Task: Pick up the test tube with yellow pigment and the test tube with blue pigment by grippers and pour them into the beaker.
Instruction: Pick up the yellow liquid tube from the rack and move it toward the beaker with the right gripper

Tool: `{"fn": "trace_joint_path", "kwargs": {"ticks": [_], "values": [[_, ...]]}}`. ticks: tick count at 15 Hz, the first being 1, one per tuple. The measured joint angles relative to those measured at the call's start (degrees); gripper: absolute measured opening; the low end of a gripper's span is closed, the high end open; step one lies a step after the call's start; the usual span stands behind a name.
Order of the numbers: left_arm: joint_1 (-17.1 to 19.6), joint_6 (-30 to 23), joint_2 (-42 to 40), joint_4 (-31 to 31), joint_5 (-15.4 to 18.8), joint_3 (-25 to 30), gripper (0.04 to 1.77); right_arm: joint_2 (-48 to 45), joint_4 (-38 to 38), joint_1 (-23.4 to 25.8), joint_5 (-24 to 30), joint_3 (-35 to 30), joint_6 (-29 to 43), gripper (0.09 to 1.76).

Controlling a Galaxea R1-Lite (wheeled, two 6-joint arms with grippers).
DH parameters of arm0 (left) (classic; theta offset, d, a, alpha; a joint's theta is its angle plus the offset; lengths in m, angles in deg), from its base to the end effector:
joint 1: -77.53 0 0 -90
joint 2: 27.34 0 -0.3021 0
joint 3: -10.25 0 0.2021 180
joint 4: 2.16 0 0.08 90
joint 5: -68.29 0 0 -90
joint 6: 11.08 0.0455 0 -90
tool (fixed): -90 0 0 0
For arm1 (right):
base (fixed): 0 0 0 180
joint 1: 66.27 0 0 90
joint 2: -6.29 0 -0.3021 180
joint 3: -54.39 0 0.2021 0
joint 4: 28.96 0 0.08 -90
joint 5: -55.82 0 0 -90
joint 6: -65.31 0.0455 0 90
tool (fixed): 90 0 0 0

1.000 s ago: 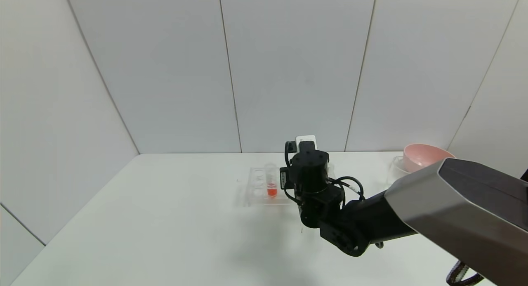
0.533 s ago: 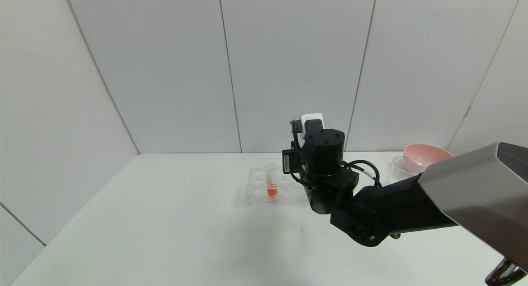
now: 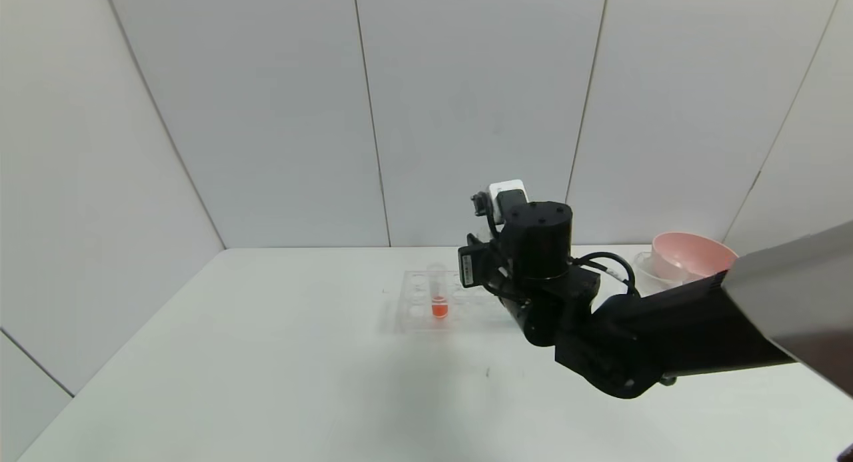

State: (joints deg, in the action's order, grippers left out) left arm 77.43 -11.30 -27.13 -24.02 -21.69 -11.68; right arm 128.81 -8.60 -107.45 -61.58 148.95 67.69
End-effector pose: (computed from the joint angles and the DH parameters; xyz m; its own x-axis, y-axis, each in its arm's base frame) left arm 0.0112 0.0000 0.0756 1.0000 -0.0021 -0.0024 0.0021 1.0000 -0.0038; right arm 0.3602 0.2873 0.1441 0.9653 0.2331 -0.1174 -0.2369 0.9713 -0.0196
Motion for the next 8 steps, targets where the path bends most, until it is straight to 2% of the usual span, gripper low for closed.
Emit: {"fn": "trace_joint_path", "kwargs": {"ticks": [2,4,6,8], "values": [[0.00,-0.02,0.00,0.00,0.00,0.00,1.76,-4.38,-3.82,1.99,8.81,-2.97,0.16,0.53],[0.02,0.00,0.00,0.00,0.00,0.00,1.76,-10.42,-8.05,5.41,22.44,-6.97,0.02,0.53],[0.00,0.00,0.00,0.00,0.00,0.00,1.76,-17.23,-14.98,10.95,37.60,-10.37,-0.46,0.53],[0.00,-0.02,0.00,0.00,-0.02,0.00,1.76,-23.52,-23.60,19.82,50.49,-12.06,-3.17,0.53]]}}
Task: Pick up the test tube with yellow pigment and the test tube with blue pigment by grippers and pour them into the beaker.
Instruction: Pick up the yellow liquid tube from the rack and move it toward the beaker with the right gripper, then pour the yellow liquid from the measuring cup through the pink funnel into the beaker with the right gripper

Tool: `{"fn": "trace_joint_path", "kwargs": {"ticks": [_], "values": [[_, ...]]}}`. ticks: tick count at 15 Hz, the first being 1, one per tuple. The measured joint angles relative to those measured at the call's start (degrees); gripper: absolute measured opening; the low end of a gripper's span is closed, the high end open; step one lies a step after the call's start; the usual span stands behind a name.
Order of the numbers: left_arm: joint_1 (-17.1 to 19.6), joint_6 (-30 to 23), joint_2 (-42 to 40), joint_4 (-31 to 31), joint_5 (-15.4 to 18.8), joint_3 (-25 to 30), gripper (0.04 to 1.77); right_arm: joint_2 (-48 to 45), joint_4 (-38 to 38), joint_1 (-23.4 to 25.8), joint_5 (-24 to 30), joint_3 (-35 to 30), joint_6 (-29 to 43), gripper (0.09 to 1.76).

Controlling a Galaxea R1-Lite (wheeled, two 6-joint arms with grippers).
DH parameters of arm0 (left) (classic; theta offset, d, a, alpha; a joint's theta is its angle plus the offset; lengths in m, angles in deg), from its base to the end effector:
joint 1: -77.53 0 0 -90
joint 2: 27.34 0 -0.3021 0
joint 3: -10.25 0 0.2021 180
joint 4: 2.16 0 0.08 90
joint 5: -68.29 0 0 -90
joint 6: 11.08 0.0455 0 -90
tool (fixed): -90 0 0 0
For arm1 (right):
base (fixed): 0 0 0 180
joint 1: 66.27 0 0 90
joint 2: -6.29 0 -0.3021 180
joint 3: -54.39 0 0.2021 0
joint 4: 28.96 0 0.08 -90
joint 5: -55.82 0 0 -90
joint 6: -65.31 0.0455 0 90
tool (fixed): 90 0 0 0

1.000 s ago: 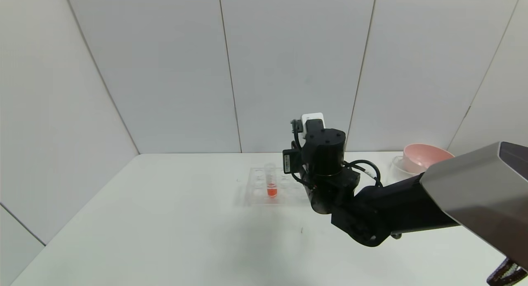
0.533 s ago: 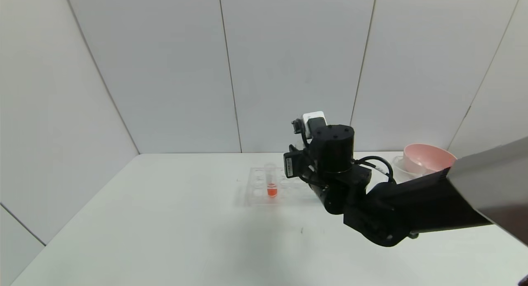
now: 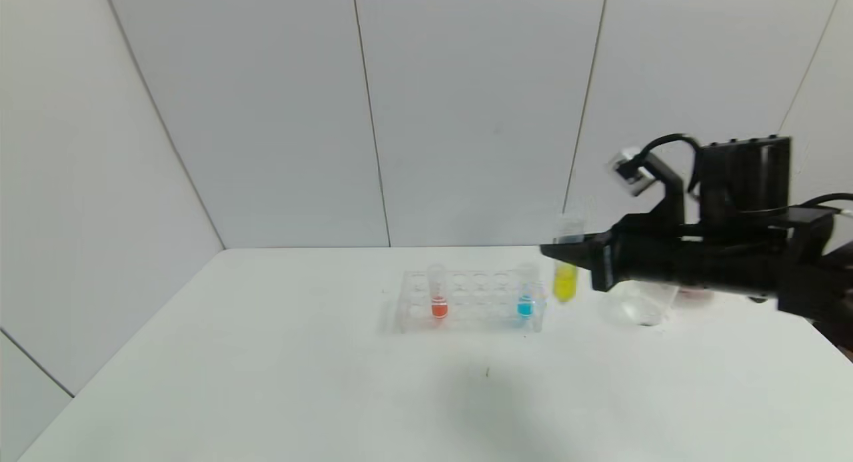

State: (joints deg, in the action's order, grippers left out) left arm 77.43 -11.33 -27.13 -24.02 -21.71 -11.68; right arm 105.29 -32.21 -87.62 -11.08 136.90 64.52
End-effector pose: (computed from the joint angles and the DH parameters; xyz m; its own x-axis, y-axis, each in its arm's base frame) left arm 0.0112 0.0000 0.0756 1.0000 -0.0017 -0.0024 0.0017 1.0000 -0.0044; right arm 0.3248 0.1461 0.1999 0.6635 0.6806 -0.3107 -0.6831 0.7205 0.1195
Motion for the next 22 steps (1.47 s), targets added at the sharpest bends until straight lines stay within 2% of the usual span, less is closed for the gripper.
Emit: {"fn": "trace_joint_path", "kwargs": {"ticks": [2,5,6,8,12,14,17,19,22], "values": [[0.00,0.00,0.00,0.00,0.02,0.00,1.76,-3.88,-5.01,9.09,10.58,-0.51,-5.41,0.53],[0.00,0.02,0.00,0.00,0.05,0.00,1.76,-6.39,-10.09,23.06,22.80,-0.41,-16.20,0.53],[0.00,0.00,0.00,0.02,0.02,0.00,1.76,-6.53,-12.70,27.14,26.16,0.26,-19.92,0.53],[0.00,0.00,0.00,0.00,0.00,0.00,1.76,-5.95,-21.83,33.51,29.04,4.58,-26.62,0.53],[0.00,0.00,0.00,0.00,0.00,0.00,1.76,-1.12,-37.60,39.81,29.78,20.24,-33.45,0.53],[0.00,0.02,0.00,0.00,0.02,0.00,1.76,3.54,-46.68,41.69,29.56,29.50,-40.14,0.53],[0.00,0.00,0.00,0.00,0.00,0.00,1.76,9.76,-60.86,42.80,25.17,40.52,-48.34,0.53],[0.00,0.02,0.00,0.00,0.02,0.00,1.76,13.24,-64.01,42.85,22.33,44.85,-52.38,0.53],[0.00,0.02,0.00,0.00,0.02,0.00,1.76,16.96,-67.90,42.02,17.68,50.44,-54.33,0.53]]}}
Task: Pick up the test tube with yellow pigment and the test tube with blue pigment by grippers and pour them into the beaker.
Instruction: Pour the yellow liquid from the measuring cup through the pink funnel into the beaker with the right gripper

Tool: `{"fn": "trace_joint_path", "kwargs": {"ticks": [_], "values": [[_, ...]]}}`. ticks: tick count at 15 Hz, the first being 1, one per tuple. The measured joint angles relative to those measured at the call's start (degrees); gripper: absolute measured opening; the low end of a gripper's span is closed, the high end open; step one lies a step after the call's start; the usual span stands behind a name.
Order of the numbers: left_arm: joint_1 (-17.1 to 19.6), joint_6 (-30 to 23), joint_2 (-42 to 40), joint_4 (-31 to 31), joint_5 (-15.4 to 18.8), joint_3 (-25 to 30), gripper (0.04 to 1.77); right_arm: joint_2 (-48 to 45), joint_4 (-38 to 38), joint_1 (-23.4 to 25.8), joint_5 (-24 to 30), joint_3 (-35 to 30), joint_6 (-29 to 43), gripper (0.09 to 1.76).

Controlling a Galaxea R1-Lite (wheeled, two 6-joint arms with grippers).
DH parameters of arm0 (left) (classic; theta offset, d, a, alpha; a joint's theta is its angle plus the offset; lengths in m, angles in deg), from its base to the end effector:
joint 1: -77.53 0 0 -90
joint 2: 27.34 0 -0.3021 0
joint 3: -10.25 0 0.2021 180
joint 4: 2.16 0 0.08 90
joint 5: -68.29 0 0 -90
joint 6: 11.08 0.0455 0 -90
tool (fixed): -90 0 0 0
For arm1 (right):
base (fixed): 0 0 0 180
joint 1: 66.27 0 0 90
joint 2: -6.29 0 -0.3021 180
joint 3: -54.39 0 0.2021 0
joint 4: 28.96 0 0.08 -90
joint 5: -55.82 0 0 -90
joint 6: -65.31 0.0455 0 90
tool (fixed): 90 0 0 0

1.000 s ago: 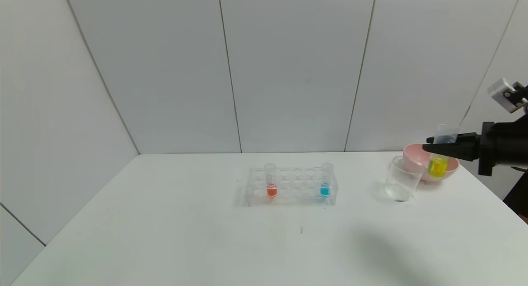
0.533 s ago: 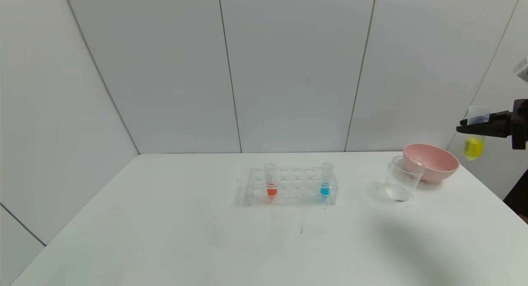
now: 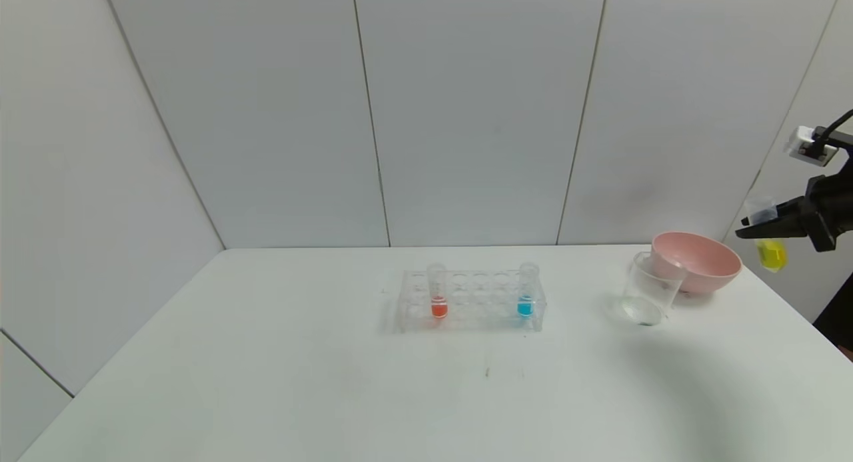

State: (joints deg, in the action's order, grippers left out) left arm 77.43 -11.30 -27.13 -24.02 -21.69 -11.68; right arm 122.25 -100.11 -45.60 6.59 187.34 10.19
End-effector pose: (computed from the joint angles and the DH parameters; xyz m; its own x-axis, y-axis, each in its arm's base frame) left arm 0.0112 0.0000 0.0756 1.0000 -0.0021 -0.0024 0.0021 1.0000 -0.0038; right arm 0.3778 -0.1108 0.2379 0.6454 0.4545 -0.6139 -0.6739 0.7171 -0.1776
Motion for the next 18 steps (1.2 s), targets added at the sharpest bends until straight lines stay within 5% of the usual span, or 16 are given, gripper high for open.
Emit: {"fn": "trace_joint_path", "kwargs": {"ticks": [4,18], "values": [[0.00,-0.02,0.00,0.00,0.00,0.00,1.76,3.08,-0.27,-3.24,-10.68,3.12,-2.54,0.53],[0.00,0.00,0.00,0.00,0.00,0.00,1.76,5.57,3.51,-9.73,-28.51,3.58,-6.38,0.53]]}}
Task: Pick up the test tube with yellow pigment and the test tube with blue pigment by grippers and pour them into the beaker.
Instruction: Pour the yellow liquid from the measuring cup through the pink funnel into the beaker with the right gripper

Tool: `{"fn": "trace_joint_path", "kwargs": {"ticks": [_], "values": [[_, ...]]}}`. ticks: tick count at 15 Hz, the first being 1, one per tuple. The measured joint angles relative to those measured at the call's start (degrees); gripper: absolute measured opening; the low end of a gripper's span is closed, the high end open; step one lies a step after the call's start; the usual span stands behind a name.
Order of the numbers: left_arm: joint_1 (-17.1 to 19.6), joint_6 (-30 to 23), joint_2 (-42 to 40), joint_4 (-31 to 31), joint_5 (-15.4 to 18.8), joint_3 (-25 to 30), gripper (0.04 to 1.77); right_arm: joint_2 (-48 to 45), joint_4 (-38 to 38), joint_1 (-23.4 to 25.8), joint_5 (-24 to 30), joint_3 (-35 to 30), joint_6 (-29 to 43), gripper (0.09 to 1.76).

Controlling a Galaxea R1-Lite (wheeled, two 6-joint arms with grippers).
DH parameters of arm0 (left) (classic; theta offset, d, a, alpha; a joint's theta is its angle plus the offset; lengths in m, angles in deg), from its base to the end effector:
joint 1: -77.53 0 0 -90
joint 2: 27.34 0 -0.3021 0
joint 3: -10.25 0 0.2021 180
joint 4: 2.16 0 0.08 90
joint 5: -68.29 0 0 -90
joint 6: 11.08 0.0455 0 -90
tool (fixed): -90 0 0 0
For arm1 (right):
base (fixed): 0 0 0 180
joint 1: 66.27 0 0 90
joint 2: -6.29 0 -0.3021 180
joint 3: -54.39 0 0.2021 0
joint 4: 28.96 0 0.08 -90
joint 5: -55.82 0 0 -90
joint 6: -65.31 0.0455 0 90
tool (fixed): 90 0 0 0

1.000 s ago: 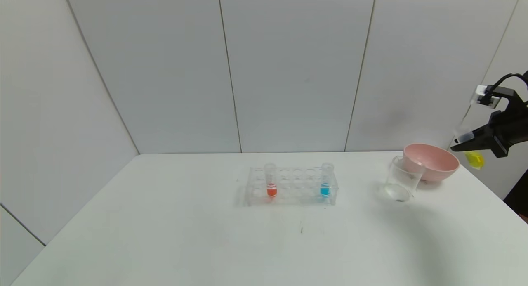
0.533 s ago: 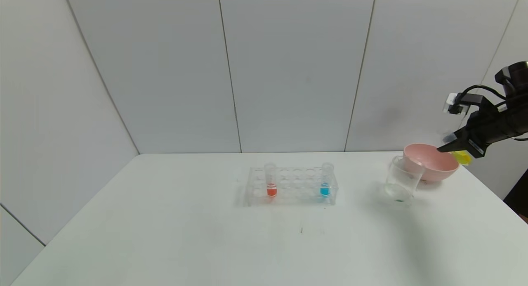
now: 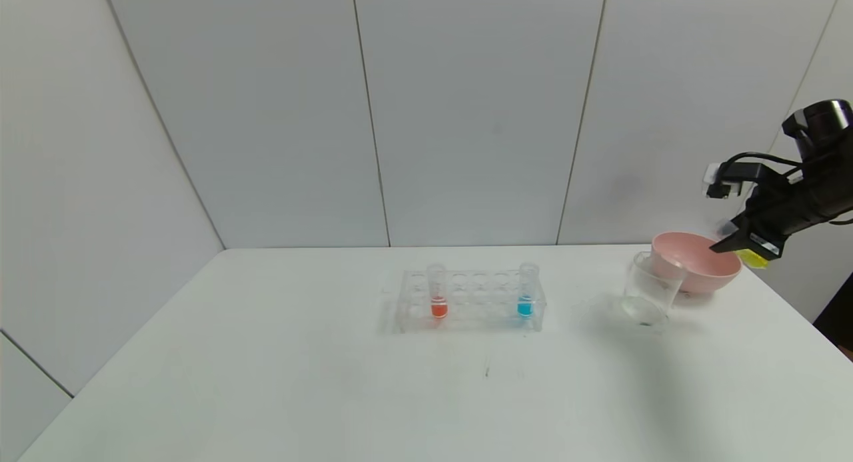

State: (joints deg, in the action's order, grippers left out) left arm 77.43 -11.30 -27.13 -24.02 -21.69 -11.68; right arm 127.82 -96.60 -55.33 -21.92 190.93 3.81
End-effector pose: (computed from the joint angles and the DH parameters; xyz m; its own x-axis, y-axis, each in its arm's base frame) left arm 0.0112 0.0000 0.0756 1.0000 -0.0021 -0.0024 0.0021 1.0000 -0.0038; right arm 0.4228 -0.0719 0.2109 0.6226 0.0959 -0.7766 -0.6576 0.6020 -0.4529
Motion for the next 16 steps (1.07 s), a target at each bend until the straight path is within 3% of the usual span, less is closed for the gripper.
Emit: {"fn": "trace_joint_path", "kwargs": {"ticks": [16], "values": [[0.00,-0.02,0.00,0.00,-0.02,0.00,1.76,0.72,-4.22,-7.63,-13.65,-0.09,0.04,0.53]]}}
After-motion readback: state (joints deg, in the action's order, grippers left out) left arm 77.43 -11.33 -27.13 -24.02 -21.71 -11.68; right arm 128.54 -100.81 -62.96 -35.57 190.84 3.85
